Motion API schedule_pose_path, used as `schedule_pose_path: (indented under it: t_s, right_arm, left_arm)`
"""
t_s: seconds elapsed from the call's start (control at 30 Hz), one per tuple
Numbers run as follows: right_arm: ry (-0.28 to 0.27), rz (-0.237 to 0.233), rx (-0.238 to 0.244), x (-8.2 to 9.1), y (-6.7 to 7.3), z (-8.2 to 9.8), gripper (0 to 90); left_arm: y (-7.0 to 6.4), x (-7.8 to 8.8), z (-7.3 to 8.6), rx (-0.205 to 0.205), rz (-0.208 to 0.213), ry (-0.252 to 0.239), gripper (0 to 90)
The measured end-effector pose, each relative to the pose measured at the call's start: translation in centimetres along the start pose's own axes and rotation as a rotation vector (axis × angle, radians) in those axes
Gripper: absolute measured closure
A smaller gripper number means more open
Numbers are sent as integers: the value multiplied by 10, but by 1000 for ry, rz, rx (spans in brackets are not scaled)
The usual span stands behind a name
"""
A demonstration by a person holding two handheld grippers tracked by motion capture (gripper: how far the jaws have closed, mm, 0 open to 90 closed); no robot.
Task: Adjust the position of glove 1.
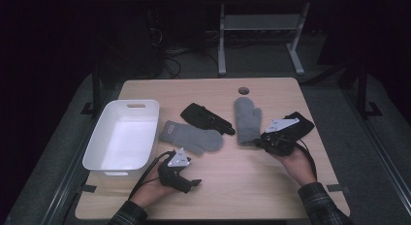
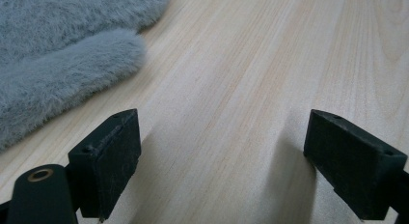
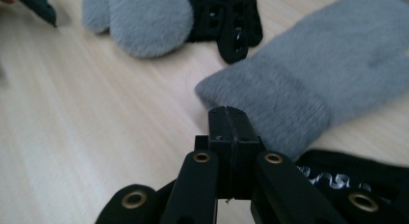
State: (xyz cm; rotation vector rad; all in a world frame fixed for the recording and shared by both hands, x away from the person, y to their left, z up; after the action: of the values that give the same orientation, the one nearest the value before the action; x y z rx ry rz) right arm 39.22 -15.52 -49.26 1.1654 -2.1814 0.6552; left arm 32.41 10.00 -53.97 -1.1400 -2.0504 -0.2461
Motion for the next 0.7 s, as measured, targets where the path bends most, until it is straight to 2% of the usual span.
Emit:
schedule_pose_path:
  t_s: [0.17, 0.33, 0.47, 0.7]
  right_arm:
    - [-10, 3, -8, -15, -15, -12, 900]
    - [-9, 0, -19, -25, -25, -15, 900]
    - [4, 24, -33, -32, -38, -12, 900]
    - [24, -5, -45, -43, -39, -4, 900]
  left_arm:
    - [0, 0, 0, 1, -1, 0, 121]
    - [0, 0, 0, 0, -1, 0, 121]
    - [0, 0, 0, 2, -2, 0, 121]
    - [0, 0, 0, 4, -1, -1, 121]
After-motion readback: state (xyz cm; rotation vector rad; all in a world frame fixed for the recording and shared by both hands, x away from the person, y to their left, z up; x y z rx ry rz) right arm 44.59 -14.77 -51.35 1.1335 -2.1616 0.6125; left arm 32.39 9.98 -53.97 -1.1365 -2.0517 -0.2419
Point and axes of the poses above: each handheld gripper's, and its own axes: x roughly backward along the jaws, z roughly out of its underside, y roughly to its left, the point moved 9 cm from there along -x, roughly forward along the jaws, and after that the axes turned 15 degrees about x, right-handed, at the moved point
